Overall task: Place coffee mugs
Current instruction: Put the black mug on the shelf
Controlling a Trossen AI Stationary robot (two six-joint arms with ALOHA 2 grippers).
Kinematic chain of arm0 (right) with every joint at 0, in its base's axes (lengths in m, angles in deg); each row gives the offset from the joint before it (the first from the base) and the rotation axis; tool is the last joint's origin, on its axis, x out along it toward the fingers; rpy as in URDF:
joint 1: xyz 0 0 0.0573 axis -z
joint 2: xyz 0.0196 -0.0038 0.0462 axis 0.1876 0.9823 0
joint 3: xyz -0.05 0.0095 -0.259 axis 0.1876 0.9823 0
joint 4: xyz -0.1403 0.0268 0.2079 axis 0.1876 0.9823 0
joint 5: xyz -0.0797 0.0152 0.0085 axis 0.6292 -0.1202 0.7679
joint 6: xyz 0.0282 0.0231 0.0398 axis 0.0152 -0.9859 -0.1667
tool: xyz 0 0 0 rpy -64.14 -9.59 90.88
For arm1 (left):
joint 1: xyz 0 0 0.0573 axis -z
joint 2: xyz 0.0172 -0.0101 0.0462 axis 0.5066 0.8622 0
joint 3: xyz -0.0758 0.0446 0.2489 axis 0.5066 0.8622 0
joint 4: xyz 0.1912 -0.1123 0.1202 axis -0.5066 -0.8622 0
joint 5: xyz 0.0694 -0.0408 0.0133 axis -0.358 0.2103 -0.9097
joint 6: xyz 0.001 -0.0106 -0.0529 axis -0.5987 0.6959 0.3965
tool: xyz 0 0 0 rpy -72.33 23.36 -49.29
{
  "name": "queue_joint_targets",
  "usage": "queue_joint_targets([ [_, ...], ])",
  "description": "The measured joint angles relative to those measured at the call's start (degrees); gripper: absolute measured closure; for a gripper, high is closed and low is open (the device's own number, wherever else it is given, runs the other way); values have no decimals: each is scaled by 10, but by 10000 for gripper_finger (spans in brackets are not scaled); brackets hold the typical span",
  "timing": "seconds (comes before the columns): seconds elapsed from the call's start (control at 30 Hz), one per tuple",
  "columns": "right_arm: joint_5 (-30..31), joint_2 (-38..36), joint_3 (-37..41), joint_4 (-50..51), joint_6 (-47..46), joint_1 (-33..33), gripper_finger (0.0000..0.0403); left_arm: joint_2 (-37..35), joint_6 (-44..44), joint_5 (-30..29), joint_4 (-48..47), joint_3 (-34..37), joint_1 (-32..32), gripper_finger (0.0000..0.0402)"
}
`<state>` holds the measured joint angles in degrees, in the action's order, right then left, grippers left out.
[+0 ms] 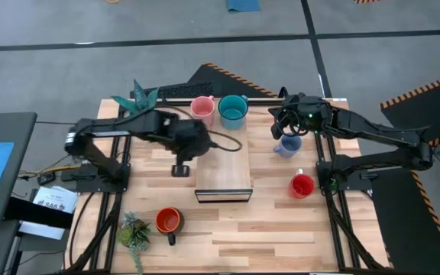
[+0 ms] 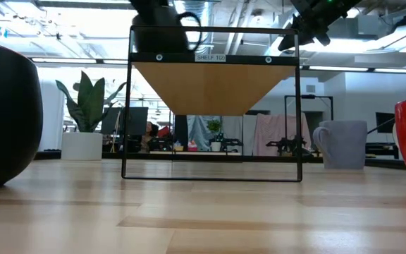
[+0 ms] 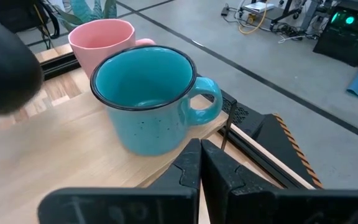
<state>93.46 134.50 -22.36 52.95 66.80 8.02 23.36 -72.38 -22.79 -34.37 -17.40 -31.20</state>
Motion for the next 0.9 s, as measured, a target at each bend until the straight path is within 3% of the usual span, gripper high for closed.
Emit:
queue_joint_targets([
  [0.23,0,0,0,0,0,0,368,77,-41,42,-31,-71,-26,401],
  [0.9,-2,0,0,1,1,-1,370,85,-82,44,-16,-71,-66,364],
])
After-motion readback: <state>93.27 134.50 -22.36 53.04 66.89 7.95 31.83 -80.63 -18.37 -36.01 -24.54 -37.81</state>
